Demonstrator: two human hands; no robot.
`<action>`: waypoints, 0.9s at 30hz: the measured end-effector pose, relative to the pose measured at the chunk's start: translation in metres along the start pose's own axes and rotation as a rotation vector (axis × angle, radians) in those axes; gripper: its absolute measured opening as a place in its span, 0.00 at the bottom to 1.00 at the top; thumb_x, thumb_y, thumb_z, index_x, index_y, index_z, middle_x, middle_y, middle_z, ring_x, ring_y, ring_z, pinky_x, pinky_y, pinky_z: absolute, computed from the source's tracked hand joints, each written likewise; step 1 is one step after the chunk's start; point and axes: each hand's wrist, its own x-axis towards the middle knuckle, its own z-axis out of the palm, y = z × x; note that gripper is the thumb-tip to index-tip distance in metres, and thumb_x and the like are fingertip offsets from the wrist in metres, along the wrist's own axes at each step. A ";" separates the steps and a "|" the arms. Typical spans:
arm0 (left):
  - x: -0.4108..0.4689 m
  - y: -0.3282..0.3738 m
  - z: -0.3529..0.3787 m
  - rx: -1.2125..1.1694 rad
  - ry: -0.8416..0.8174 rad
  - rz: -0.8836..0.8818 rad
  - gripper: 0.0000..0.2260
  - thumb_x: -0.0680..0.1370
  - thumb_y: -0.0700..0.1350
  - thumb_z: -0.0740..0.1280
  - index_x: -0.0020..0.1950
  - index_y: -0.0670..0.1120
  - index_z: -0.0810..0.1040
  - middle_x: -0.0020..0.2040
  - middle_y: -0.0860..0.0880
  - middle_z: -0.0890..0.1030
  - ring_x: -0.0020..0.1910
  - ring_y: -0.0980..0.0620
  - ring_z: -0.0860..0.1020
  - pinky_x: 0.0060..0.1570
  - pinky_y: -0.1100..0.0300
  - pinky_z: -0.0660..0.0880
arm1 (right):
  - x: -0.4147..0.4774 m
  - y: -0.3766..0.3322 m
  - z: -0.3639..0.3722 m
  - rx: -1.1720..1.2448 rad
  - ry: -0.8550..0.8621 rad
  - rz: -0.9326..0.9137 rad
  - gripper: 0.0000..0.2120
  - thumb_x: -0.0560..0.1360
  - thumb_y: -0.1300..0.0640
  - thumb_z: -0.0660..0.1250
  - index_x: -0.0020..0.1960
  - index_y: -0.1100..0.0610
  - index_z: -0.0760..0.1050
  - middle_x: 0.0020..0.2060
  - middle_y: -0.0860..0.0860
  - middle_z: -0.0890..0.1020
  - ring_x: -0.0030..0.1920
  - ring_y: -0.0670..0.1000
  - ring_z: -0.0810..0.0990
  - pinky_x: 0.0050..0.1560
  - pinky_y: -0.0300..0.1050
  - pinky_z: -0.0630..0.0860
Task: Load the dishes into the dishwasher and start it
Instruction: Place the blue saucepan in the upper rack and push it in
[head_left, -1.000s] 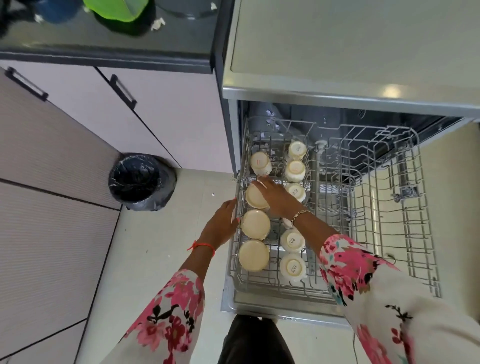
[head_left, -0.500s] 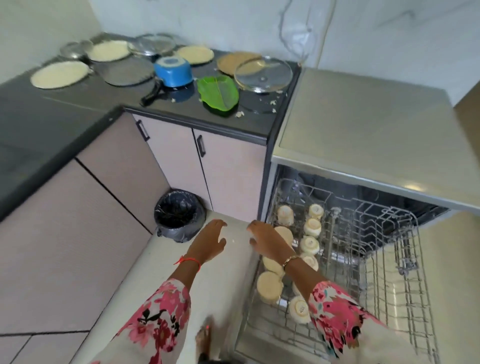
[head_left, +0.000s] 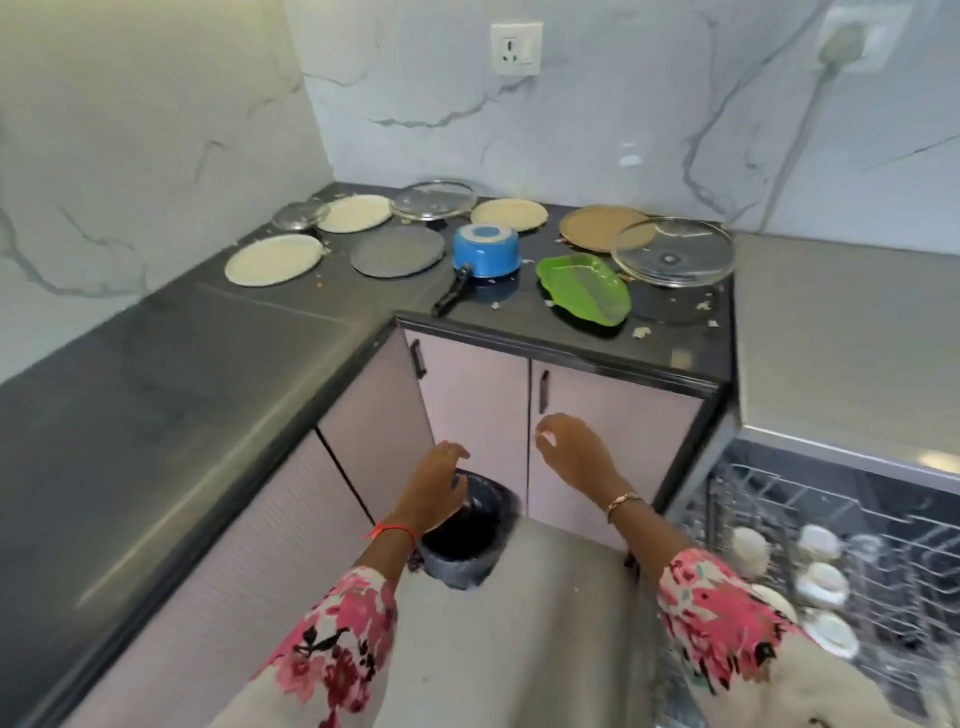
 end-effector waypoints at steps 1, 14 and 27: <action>0.011 -0.015 -0.016 -0.003 0.010 -0.007 0.16 0.73 0.36 0.63 0.61 0.37 0.72 0.61 0.39 0.73 0.63 0.41 0.70 0.64 0.56 0.63 | 0.017 -0.016 0.001 0.025 0.021 0.030 0.13 0.78 0.57 0.59 0.55 0.63 0.76 0.52 0.58 0.80 0.53 0.58 0.78 0.55 0.50 0.72; 0.183 -0.116 -0.109 -0.038 0.113 0.061 0.15 0.75 0.34 0.62 0.61 0.36 0.72 0.63 0.39 0.72 0.67 0.44 0.67 0.63 0.64 0.57 | 0.238 -0.082 0.015 0.215 0.201 0.230 0.16 0.78 0.53 0.60 0.44 0.66 0.75 0.38 0.60 0.78 0.40 0.57 0.74 0.39 0.45 0.65; 0.350 -0.168 -0.138 0.050 0.074 0.123 0.21 0.79 0.44 0.62 0.70 0.40 0.65 0.73 0.45 0.63 0.74 0.49 0.57 0.71 0.62 0.50 | 0.411 -0.090 0.045 0.340 0.115 0.473 0.20 0.74 0.43 0.64 0.35 0.59 0.69 0.35 0.55 0.76 0.38 0.56 0.76 0.39 0.46 0.72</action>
